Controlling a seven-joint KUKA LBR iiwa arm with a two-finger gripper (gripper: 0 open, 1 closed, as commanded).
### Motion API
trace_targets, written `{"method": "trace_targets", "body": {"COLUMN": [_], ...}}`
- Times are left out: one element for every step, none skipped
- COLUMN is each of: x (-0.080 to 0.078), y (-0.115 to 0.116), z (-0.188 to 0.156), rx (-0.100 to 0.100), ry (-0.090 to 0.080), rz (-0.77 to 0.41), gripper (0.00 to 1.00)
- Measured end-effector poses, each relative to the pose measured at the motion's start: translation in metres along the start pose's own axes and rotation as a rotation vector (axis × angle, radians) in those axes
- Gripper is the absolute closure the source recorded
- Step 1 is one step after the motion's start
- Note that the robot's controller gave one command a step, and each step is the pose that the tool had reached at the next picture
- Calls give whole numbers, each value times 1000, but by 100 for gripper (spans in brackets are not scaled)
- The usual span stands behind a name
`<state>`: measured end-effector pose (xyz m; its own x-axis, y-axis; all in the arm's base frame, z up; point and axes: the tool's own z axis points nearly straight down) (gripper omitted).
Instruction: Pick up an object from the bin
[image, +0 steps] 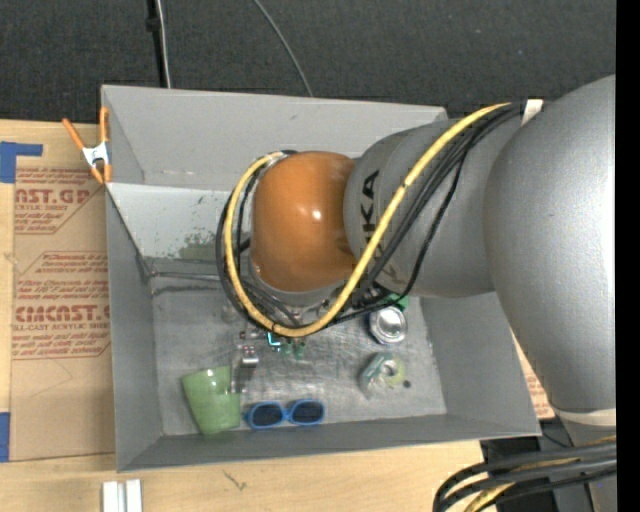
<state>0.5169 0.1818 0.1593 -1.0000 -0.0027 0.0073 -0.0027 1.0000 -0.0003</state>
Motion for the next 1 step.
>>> {"method": "trace_targets", "body": {"x": [20], "y": [3], "z": [86], "rx": [-1], "ry": [-16], "rz": [-201], "gripper": [0]}}
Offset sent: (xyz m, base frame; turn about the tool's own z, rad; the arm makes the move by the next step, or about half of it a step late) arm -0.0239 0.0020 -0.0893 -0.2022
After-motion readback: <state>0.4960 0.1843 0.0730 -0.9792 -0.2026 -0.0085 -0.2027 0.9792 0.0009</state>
